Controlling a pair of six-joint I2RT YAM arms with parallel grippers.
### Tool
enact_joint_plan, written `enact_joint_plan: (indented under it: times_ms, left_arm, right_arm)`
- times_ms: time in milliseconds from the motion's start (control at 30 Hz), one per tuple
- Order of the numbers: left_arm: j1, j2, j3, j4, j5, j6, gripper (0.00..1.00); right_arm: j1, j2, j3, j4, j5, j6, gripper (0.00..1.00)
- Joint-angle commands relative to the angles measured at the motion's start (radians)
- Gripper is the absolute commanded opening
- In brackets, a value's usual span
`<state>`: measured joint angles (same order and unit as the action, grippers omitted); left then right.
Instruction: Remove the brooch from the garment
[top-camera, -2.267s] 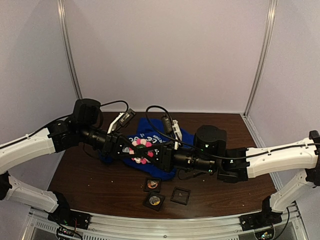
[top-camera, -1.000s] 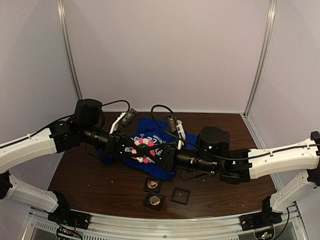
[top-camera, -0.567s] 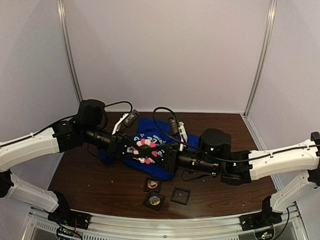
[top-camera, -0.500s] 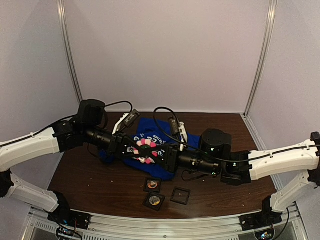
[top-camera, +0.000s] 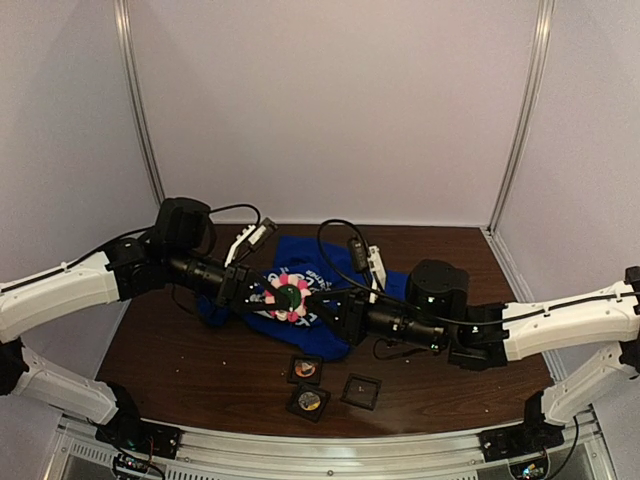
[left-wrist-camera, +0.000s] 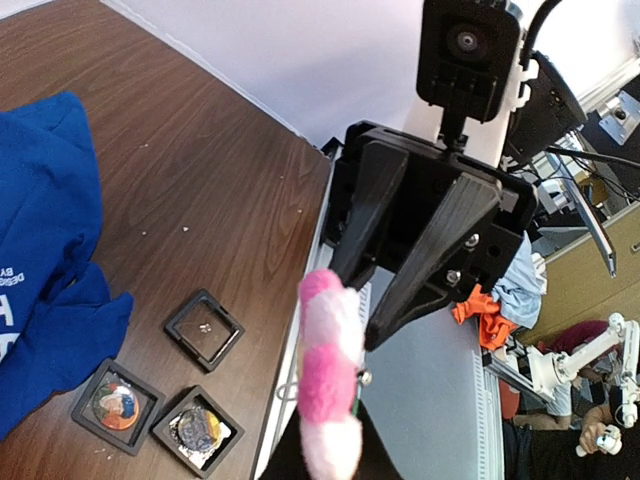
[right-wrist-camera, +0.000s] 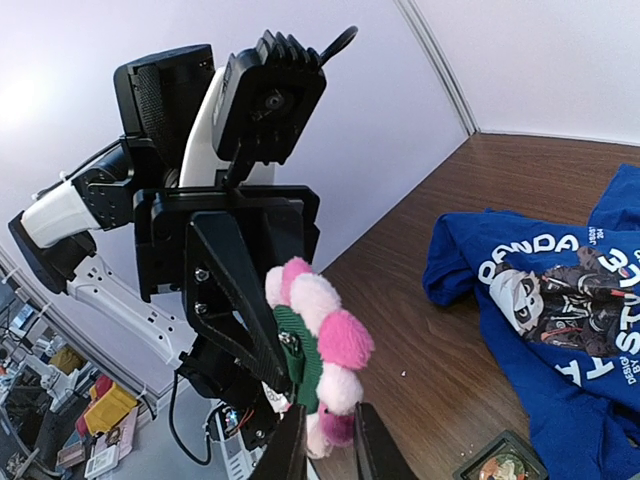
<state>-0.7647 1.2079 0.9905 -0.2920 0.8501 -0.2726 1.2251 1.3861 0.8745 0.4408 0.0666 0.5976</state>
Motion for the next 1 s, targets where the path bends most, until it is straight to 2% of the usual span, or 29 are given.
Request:
enact_joint_plan:
  times_ms: [0, 200, 267, 467, 567, 767, 967]
  left_arm:
    - [0.028, 0.002, 0.023, -0.024, -0.041, -0.028, 0.00]
    - [0.027, 0.002, 0.020, -0.017, -0.035, -0.031, 0.00]
    - [0.027, 0.000, 0.020, -0.016, -0.029, -0.030, 0.00]
    - [0.027, -0.019, 0.017, -0.005, 0.039, 0.001, 0.00]
    - [0.027, -0.027, 0.016, 0.000, 0.071, 0.011, 0.00]
    - [0.022, -0.028, 0.013, 0.010, 0.109, 0.013, 0.00]
    - [0.009, -0.031, 0.013, 0.007, 0.127, 0.018, 0.00]
  right_arm:
    - [-0.007, -0.033, -0.019, -0.032, 0.036, -0.025, 0.17]
    - [-0.009, -0.028, -0.013, -0.035, 0.022, -0.041, 0.19]
    - [-0.008, -0.031, -0.016, -0.047, 0.017, -0.067, 0.23]
    - [-0.008, -0.085, -0.060, -0.042, -0.012, -0.145, 0.58]
    - [-0.015, -0.088, -0.047, -0.035, -0.075, -0.138, 0.68]
    - [-0.067, -0.028, -0.031, 0.058, -0.290, -0.039, 0.71]
    - [-0.096, 0.028, 0.002, 0.094, -0.378, 0.031, 0.61]
